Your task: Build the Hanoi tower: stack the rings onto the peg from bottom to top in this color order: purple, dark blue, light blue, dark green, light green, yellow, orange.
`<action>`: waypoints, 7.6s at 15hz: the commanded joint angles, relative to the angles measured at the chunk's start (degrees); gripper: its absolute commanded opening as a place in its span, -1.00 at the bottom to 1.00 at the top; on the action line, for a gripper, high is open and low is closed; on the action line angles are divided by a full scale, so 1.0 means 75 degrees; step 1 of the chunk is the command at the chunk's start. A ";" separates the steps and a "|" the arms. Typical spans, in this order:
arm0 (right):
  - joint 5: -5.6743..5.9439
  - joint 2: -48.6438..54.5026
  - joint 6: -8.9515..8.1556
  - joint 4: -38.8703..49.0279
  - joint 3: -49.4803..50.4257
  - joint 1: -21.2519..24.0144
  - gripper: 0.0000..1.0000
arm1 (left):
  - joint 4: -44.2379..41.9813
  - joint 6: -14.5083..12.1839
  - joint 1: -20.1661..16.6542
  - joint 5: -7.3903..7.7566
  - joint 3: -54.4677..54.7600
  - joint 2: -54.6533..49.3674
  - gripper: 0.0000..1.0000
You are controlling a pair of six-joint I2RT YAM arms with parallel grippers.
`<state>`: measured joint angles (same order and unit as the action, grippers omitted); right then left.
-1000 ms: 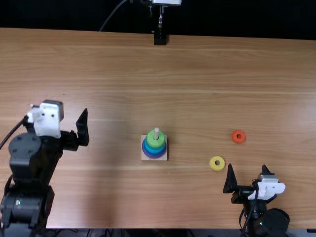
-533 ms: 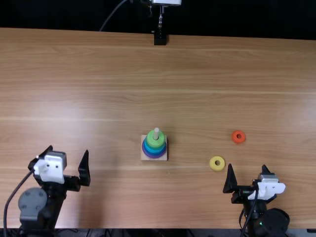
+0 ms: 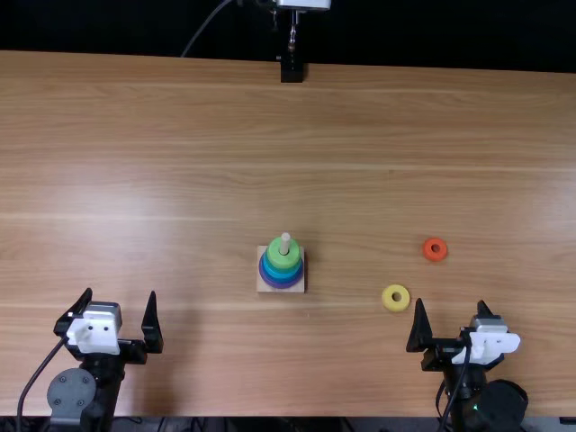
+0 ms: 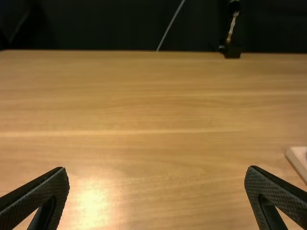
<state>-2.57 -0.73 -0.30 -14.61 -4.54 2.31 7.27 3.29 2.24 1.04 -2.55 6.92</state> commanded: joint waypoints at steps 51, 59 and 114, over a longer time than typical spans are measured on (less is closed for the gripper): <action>0.0821 -0.7215 -0.0762 -0.2659 -0.5653 -0.0741 1.00 | 0.2504 -0.0017 -0.0029 -0.0209 0.0340 -0.0922 1.00; 0.0821 -0.9840 -0.2633 -0.2743 -0.5688 -0.1573 1.00 | 0.2504 -0.0017 -0.0029 -0.0209 0.0340 -0.0922 1.00; 0.0835 -1.1340 -0.2604 -0.6188 -1.0352 -0.4011 -0.85 | 0.2504 -0.0017 -0.0029 -0.0209 0.0340 -0.0922 1.00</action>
<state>2.85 -86.24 -19.84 -60.86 -79.77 -26.72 21.50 3.25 2.24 -0.01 -6.00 0.67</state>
